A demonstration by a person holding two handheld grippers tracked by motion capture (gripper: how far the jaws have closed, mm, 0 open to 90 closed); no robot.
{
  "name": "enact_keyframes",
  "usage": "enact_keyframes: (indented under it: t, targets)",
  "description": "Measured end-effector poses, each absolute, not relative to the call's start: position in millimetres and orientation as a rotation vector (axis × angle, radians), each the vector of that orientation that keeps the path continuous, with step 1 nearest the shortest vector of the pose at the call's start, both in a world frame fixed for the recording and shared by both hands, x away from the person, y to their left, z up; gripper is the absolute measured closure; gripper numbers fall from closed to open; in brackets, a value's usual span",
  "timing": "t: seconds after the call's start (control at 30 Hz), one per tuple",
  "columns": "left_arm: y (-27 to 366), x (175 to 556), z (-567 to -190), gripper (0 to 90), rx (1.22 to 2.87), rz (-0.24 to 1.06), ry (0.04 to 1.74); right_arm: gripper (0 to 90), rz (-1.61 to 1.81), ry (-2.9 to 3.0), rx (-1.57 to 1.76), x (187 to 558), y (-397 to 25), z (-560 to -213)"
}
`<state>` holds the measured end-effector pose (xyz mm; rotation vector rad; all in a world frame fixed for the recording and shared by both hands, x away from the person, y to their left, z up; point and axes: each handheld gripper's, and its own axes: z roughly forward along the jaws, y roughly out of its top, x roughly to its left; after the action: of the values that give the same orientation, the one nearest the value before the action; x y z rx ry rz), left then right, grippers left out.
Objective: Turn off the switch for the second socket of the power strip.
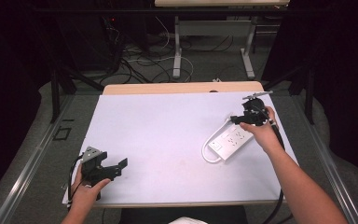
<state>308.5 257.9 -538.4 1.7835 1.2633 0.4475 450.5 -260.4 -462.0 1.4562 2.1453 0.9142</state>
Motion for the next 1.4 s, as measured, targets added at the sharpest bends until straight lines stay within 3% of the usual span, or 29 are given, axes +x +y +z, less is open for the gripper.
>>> enact_keyframes:
  t: [0.8,1.4]
  targets:
    - [258,309,-539,6.7,1.786,0.443,1.267,50.0,0.812,2.201,1.555,470,-258,-480]
    - [259,309,-539,6.9,1.794,0.435,1.266,71.7,0.707,2.261,1.579,482,-251,-493]
